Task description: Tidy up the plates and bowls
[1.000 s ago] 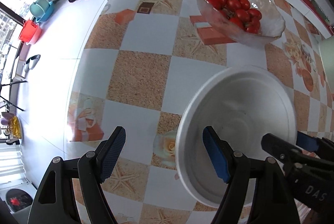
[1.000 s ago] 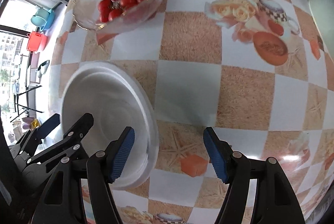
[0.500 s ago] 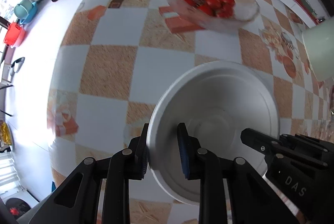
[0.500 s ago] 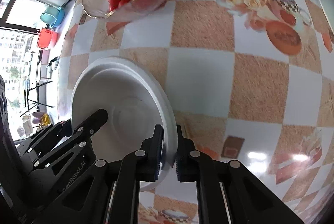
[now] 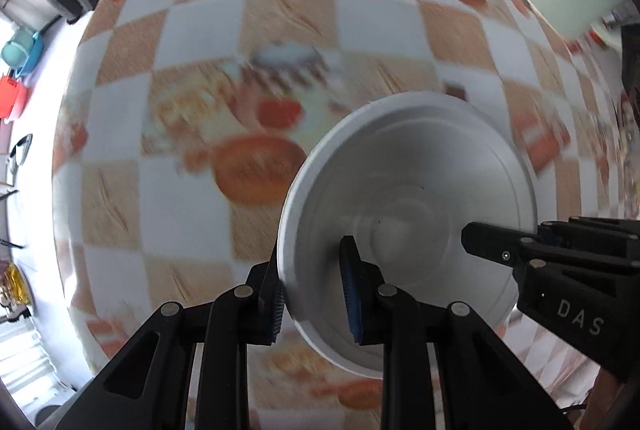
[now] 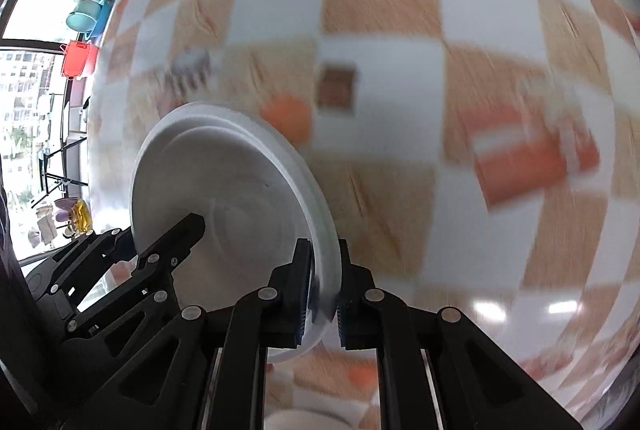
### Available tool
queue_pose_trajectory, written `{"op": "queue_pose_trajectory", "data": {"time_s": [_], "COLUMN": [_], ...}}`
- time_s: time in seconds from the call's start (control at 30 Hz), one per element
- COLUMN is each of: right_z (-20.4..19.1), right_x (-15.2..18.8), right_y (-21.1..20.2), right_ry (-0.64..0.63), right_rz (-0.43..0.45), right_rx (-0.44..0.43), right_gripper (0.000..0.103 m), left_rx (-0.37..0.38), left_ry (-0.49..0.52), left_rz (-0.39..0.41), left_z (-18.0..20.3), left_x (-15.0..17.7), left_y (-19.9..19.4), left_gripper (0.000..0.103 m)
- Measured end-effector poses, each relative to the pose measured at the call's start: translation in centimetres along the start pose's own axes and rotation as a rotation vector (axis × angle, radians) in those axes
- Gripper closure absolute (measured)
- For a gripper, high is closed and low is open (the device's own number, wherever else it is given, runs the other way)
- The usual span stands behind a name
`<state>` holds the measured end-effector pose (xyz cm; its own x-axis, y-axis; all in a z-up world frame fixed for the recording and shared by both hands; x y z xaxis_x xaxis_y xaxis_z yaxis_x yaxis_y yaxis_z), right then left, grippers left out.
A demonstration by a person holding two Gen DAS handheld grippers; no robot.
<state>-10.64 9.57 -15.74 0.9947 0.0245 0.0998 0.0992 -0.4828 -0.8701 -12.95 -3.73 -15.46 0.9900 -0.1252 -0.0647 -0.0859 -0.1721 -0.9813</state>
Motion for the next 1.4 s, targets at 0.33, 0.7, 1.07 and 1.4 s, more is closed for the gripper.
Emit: {"op": "queue_pose_trajectory", "data": {"time_s": [0.33, 0.7, 1.07, 1.4], "right_z": [1.8, 1.9, 3.5, 2.5], "right_x": [5.1, 5.3, 9.1, 13.3], "right_y": [-0.2, -2.1, -8.2, -9.1], "right_ry": [0.071, 0.078, 0.071, 0.105], "right_rz": [-0.011, 0.02, 0.08, 0.082], "right_rx": [0.001, 0.005, 0.001, 0.024], "right_gripper": [0.091, 0.091, 0.091, 0.091], "left_rx": [0.012, 0.006, 0.0, 0.02], "left_ry": [0.02, 0.018, 0.036, 0.074], "left_rz": [-0.037, -0.03, 0.045, 0.055], "left_z": [2.8, 2.7, 3.4, 3.9], "left_x": [5.4, 5.7, 8.1, 11.3], "left_y": [-0.4, -1.0, -6.6, -9.6], "left_gripper": [0.076, 0.076, 0.076, 0.076]}}
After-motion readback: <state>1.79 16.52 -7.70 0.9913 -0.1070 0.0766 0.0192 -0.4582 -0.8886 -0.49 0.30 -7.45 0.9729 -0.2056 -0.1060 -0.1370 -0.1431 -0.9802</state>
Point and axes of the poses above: each gripper's, at about its wrist camera, not at the fingertips, and y roughly the way its jaws point, z to its right, x to its underside, the point moved 2 cm from there along y, roughly the way its jaws point, and after that the axes turned 13 degrees about -x, right-handed, at the moved point
